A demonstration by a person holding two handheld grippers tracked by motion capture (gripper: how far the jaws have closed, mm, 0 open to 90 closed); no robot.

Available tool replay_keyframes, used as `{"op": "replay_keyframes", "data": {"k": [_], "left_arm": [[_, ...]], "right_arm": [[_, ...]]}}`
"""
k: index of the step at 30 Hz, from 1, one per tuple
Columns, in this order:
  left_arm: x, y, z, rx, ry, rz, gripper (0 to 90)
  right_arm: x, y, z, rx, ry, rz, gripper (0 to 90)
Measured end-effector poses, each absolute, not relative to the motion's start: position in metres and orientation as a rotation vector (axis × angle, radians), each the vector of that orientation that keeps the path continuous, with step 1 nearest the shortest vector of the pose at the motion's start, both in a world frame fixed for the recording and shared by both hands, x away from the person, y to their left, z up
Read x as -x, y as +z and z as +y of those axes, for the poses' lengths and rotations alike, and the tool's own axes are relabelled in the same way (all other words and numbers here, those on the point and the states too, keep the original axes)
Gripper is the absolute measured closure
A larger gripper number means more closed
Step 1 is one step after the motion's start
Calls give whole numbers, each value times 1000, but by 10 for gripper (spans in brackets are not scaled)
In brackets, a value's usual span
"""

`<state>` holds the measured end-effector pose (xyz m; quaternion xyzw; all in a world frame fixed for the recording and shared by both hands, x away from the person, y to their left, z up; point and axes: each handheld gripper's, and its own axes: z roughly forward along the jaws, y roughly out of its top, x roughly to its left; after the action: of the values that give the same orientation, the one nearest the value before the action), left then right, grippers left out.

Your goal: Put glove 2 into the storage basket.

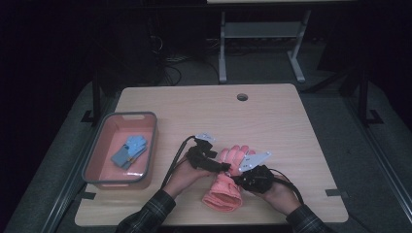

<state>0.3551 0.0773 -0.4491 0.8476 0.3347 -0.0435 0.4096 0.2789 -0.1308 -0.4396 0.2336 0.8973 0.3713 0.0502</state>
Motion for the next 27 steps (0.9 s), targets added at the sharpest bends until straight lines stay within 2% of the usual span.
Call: {"op": "replay_keyframes", "data": {"k": [13, 19, 24, 27], "left_arm": [[-364, -457, 80, -2082, -281, 869, 190], [-361, -458, 75, -2092, -281, 874, 166], [-365, -468, 76, -2067, -361, 917, 128], [-363, -468, 74, -2086, -342, 905, 132]], "right_arm": [[-279, -441, -131, -694, 1139, 2732, 900], [-279, -441, -131, -685, 1131, 2729, 900], [-279, -442, -131, -667, 1115, 2735, 900], [-278, -443, -132, -674, 1123, 2739, 900]]}}
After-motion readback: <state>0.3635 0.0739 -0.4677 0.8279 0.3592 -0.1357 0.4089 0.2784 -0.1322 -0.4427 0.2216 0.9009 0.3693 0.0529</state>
